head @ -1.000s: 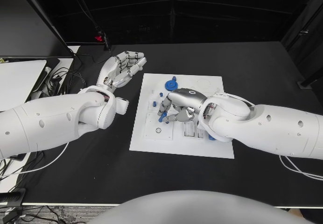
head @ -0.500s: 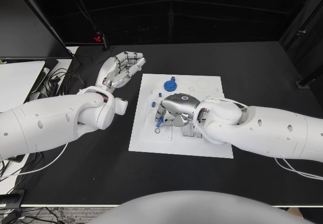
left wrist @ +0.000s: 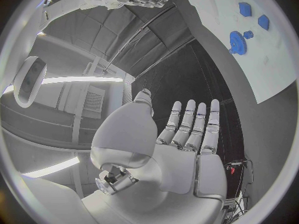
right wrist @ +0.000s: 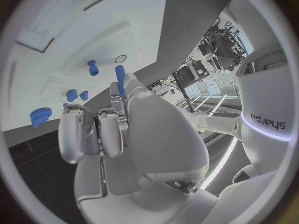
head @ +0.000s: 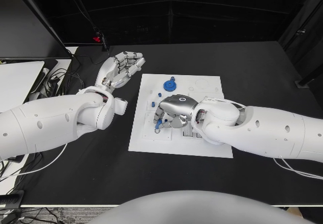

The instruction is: Assemble the parts on the task board

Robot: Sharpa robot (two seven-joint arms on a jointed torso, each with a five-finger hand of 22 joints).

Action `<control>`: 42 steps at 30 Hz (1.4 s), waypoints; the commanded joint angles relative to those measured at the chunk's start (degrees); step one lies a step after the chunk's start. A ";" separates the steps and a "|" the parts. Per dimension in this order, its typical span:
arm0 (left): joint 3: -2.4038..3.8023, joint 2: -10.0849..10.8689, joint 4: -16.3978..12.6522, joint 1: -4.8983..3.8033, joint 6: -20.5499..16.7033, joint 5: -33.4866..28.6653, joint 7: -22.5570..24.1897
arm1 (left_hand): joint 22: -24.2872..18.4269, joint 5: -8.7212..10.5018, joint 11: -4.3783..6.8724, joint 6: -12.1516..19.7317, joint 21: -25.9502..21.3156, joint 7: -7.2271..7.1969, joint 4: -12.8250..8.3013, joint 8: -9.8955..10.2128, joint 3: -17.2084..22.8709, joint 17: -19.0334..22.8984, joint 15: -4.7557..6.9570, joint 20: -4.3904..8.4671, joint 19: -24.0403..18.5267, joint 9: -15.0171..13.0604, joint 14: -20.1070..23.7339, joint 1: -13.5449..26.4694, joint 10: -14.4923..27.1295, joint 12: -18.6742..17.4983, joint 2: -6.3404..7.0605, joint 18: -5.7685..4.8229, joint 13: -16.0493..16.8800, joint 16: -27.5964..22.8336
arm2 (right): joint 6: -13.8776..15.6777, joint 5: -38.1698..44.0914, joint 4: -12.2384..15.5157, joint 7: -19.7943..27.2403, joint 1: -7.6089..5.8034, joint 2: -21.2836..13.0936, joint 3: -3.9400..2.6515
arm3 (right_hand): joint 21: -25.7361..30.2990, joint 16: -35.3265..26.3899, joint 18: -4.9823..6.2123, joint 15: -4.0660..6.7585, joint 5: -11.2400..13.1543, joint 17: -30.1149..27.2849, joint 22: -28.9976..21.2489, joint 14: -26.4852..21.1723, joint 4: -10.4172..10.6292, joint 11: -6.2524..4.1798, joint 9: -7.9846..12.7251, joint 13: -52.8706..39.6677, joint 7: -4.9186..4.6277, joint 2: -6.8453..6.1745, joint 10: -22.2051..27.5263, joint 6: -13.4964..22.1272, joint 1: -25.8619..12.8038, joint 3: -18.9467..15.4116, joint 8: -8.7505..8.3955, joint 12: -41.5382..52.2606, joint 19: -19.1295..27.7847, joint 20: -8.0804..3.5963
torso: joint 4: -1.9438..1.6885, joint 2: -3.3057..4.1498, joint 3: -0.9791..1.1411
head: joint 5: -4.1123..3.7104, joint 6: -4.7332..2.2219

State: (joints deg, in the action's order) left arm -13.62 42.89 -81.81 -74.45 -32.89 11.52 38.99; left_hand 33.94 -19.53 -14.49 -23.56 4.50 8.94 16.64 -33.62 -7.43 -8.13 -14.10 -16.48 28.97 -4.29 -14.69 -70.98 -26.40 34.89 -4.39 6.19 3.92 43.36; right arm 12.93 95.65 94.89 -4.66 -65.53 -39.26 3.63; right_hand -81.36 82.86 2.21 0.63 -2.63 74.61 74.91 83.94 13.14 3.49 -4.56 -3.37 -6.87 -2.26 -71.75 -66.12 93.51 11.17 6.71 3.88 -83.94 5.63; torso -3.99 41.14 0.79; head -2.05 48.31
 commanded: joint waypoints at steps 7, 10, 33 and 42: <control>0.06 -0.07 -0.01 -0.08 0.13 -0.07 5.44 | -0.07 -0.24 0.17 0.32 0.24 7.62 0.05 -0.33 -0.26 0.05 -0.02 -0.11 0.16 0.07 0.25 -0.14 0.38 0.26 -0.46 -0.23 -0.09 0.38 | -3.12 0.60 -0.23 0.05 -0.05 0.59 0.08 | 0.28 0.09 0.15 0.09 -0.34 0.03 10.54 3.38 -0.05 0.20 -0.06 -0.06 -0.34 0.19 -0.16 0.04 0.15 0.34 0.09 -0.17 -1.59 -0.26 | 0.06 -0.01 -0.03 | -0.14 0.19; 0.06 -0.08 -0.04 -0.08 0.13 -0.07 5.46 | -0.07 -0.24 0.17 0.32 0.24 7.62 0.05 -0.33 -0.26 0.05 -0.02 -0.11 0.16 0.07 0.25 -0.14 0.38 0.26 -0.46 -0.23 -0.09 0.38 | -3.42 0.64 -0.38 -0.04 -0.03 0.71 0.13 | 0.35 0.09 0.17 0.07 -0.34 0.04 10.51 3.38 -0.03 0.22 -0.04 -0.05 -0.36 0.19 -0.13 0.07 0.13 0.36 0.05 -0.20 -1.56 -0.25 | 0.01 0.00 -0.01 | -0.17 0.23; 0.06 0.07 -0.12 -0.08 0.04 -0.07 5.37 | -0.10 -0.37 0.18 0.36 0.28 7.62 0.05 -0.43 -0.33 0.26 -0.01 -0.11 0.18 0.13 0.23 -0.28 0.42 0.40 -0.64 -0.22 -0.11 0.49 | -5.65 1.65 -1.19 -1.30 0.11 1.57 0.27 | 0.69 0.11 0.24 -0.16 -0.32 0.05 10.36 3.37 0.13 0.50 0.15 -0.03 -0.62 0.08 0.54 0.52 -0.04 0.62 -0.45 -0.45 -1.38 -0.06 | 0.04 0.02 0.02 | -0.20 0.55; 0.06 0.05 -0.10 -0.08 0.06 -0.07 5.33 | -0.10 -0.39 0.18 0.36 0.28 7.62 0.05 -0.44 -0.32 0.28 -0.01 -0.11 0.19 0.13 0.23 -0.31 0.42 0.42 -0.67 -0.22 -0.11 0.50 | -5.93 1.68 -1.27 -1.47 0.15 1.96 0.29 | 1.98 -0.40 0.51 -1.03 -0.20 -1.05 9.76 3.12 1.41 1.64 0.85 0.02 -1.81 -1.77 3.63 3.62 -2.00 -0.07 -2.52 -0.56 -0.73 0.57 | 0.00 0.00 0.01 | -0.30 0.44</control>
State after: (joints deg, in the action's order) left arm -13.62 42.96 -81.83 -74.45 -32.91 11.51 38.99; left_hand 33.90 -19.53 -14.29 -23.56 4.50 8.94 16.64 -33.85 -7.43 -7.90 -14.10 -16.48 28.97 -4.23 -14.69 -71.29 -26.19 35.11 -4.70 6.19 3.86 43.59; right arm 7.90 96.91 93.58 -5.88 -65.35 -37.34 3.90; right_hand -79.57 82.78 2.20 -0.11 -3.17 73.66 74.90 84.04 14.37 4.97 -3.89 -3.45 -8.60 -3.77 -68.44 -62.95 92.12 11.37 4.56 3.71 -84.05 5.79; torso -3.97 41.17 0.80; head -2.32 48.77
